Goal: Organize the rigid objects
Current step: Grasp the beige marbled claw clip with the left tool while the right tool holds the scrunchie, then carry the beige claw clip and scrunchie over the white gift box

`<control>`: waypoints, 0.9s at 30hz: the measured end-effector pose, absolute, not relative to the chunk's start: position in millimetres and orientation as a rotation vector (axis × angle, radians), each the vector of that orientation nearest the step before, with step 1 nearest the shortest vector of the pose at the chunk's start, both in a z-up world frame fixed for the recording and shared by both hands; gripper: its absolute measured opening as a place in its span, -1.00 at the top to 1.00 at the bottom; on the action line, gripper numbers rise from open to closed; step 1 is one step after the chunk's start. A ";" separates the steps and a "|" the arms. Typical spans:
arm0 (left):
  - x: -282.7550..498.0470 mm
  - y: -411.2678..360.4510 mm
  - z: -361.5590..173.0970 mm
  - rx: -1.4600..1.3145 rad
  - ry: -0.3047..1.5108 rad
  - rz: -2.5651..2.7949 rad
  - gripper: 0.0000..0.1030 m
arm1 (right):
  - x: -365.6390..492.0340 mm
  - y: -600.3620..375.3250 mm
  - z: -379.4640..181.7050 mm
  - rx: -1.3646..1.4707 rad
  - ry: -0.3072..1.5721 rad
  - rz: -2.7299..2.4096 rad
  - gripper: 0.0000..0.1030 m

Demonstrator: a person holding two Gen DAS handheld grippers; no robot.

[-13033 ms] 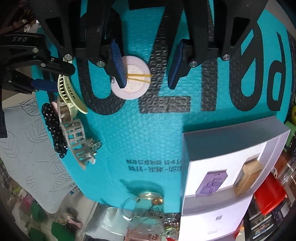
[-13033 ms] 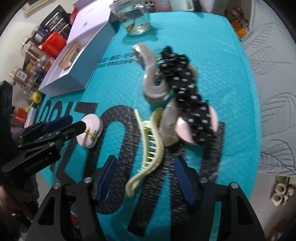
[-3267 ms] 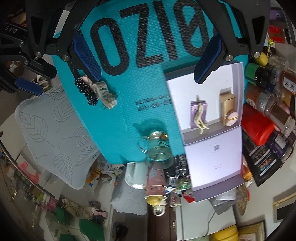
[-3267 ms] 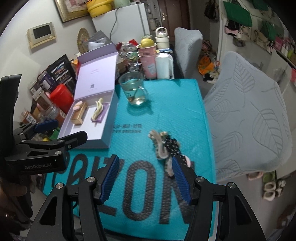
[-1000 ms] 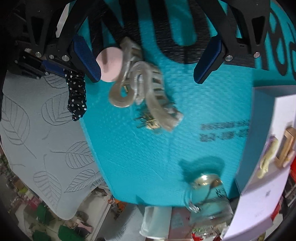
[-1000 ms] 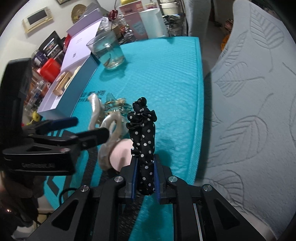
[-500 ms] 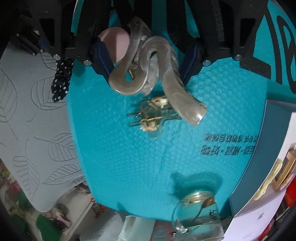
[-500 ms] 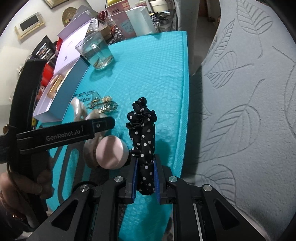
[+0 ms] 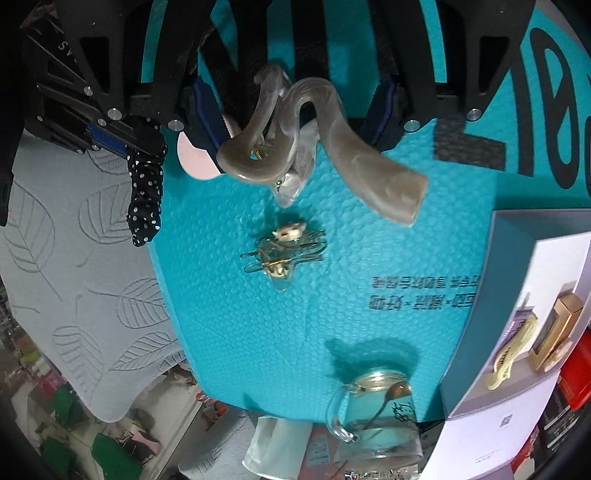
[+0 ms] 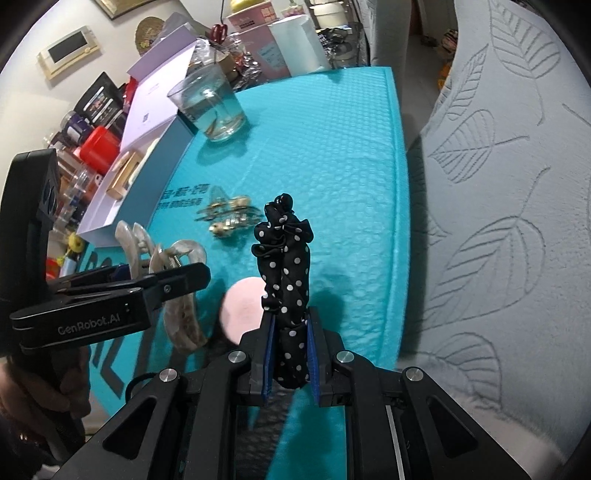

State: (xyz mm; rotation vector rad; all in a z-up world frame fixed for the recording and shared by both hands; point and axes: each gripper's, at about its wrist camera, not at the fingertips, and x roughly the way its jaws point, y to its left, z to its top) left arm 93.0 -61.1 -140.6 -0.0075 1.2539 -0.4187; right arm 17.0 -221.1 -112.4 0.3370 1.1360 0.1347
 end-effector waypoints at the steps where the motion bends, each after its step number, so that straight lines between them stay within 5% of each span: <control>1: 91.8 -58.1 -137.4 0.000 1.253 -0.426 -0.28 | 15.6 -218.0 -109.6 0.341 1.135 0.132 0.70; 27: 74.4 34.5 -39.0 0.013 1.155 -0.476 -0.27 | 8.8 -122.3 -27.0 0.320 1.083 0.128 0.70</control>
